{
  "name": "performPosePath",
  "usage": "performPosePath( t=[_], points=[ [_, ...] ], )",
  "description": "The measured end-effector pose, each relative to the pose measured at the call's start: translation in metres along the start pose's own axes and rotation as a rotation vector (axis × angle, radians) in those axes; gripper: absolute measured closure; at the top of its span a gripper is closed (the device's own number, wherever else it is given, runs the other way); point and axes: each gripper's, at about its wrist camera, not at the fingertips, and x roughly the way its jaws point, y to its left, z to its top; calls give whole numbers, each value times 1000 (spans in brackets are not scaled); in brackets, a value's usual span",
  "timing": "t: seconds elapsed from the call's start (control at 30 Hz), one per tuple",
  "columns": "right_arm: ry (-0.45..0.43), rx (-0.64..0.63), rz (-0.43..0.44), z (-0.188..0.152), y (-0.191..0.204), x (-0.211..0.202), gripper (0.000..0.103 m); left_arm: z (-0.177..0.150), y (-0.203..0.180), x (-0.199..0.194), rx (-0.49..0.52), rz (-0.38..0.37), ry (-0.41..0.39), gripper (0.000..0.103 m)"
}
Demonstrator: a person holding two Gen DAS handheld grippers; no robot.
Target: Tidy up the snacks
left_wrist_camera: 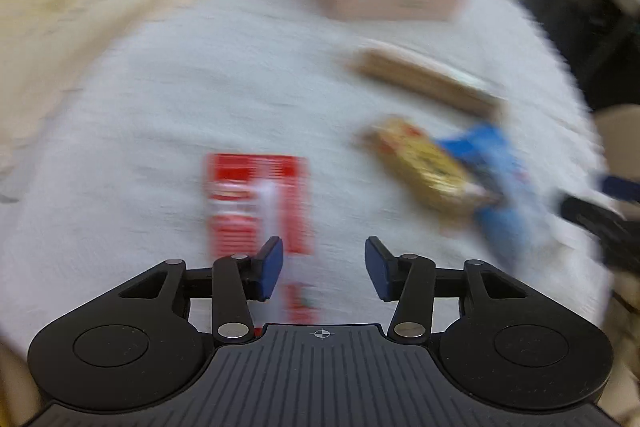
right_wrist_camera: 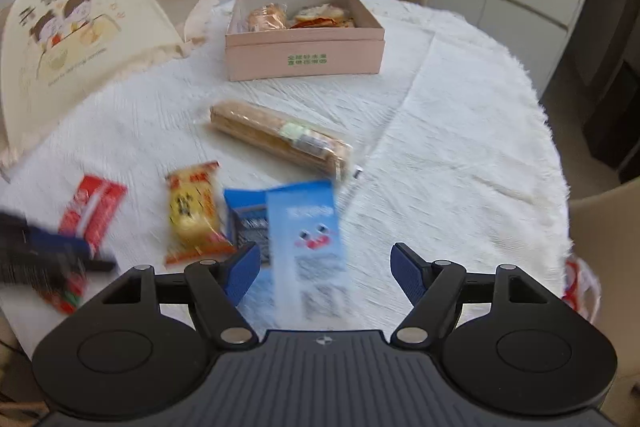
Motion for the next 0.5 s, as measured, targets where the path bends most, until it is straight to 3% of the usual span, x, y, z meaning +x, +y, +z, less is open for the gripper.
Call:
performPosePath(
  t=[0.1,0.3,0.43,0.5],
  points=[
    [7,-47,7,-11,-6,2,25,3,8,5,-48,53,24,56],
    [30,-98,75,-8,-2,12,25,10,2,13,-45,126,2,52],
    [4,-202,96,1,20,11,25,12,20,16,-123,125,24,40],
    [0,-231,114,6,28,12,25,9,29,14,-148,108,28,38]
  ],
)
